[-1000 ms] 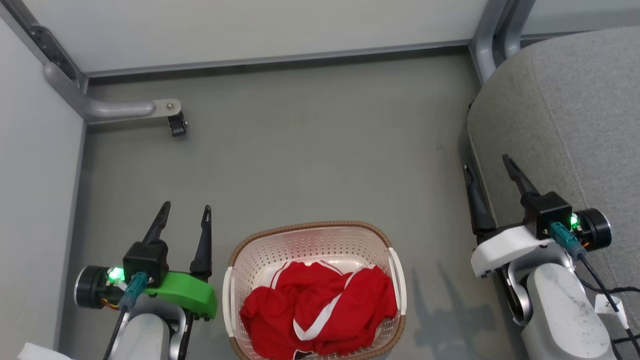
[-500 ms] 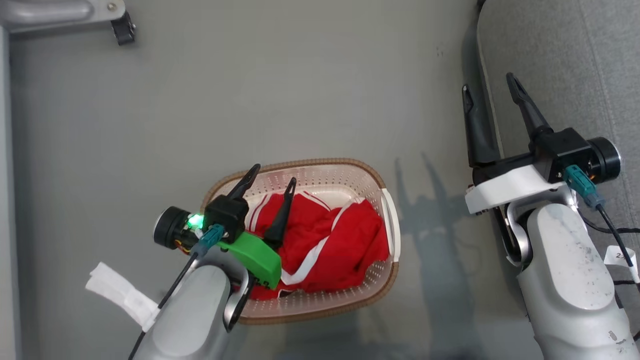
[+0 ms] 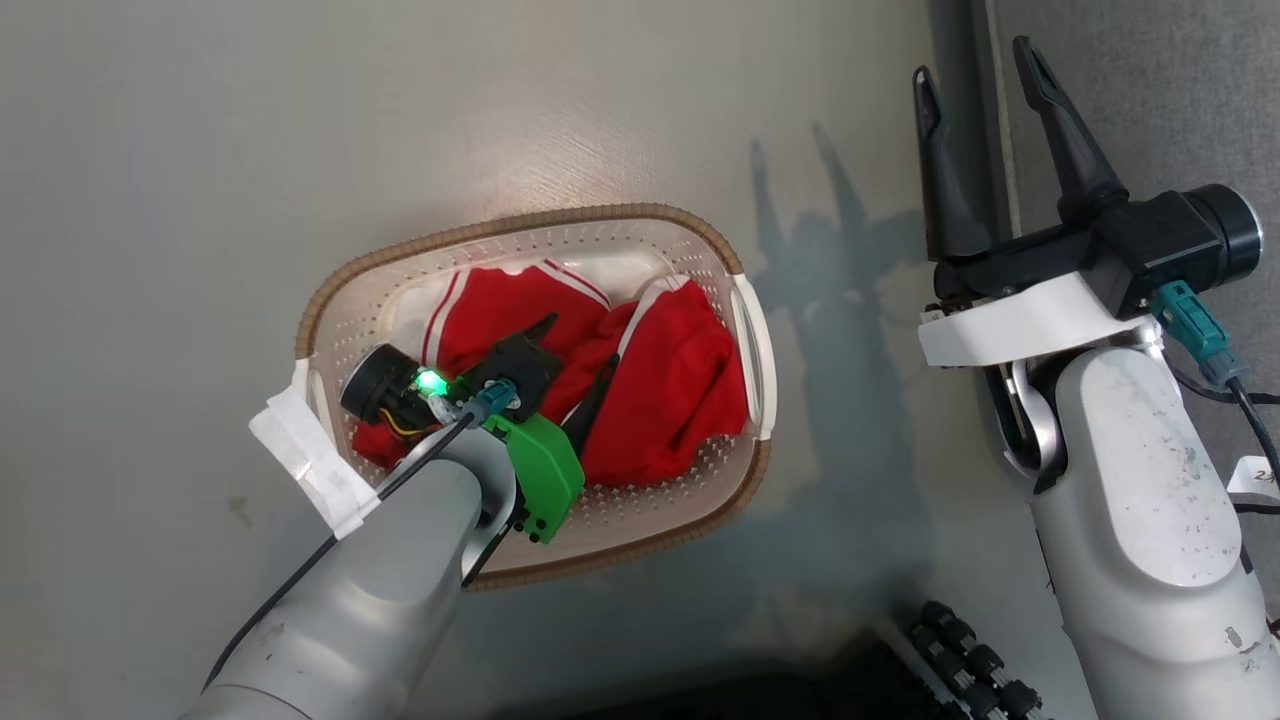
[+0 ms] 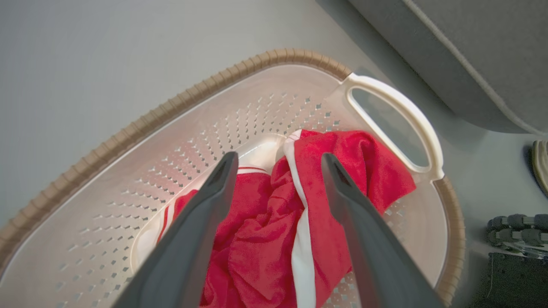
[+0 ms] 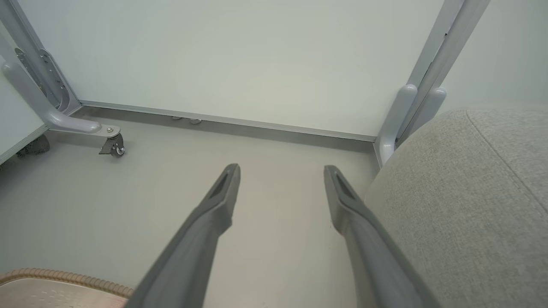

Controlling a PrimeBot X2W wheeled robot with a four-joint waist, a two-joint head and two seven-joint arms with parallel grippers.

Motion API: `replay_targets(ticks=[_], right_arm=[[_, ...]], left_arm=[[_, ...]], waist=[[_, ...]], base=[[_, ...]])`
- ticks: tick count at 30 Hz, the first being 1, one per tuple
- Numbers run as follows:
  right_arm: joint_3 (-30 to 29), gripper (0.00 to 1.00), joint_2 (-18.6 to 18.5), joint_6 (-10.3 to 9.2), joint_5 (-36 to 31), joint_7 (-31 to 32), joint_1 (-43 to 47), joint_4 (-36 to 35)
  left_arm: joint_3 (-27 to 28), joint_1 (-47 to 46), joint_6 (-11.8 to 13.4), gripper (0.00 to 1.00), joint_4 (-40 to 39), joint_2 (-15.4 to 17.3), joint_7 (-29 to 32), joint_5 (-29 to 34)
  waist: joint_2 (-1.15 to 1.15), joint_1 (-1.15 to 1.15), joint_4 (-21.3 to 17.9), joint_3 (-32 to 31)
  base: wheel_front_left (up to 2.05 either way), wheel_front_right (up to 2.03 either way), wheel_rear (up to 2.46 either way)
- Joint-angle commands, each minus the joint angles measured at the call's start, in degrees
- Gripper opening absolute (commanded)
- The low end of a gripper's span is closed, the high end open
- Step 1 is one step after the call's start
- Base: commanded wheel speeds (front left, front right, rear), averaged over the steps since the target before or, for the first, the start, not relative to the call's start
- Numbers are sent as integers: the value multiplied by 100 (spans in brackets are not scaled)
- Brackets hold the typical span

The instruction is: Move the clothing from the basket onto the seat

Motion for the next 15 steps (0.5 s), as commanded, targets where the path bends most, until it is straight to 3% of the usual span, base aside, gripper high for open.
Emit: replay_targets(ticks=[1, 15], right_arm=[[18, 100, -15, -6, 45, -11, -65, -61], [105, 100, -13, -6, 101, -11, 198, -431]], left_arm=[[-173, -159, -25, 100, 200, 9, -5, -200], [-1318, -791, -25, 100, 1321, -115, 84, -1297]], waist=[[0, -1, -285, 593], [0, -1, -555, 1250]], base=[[0, 0, 0], [0, 0, 0]])
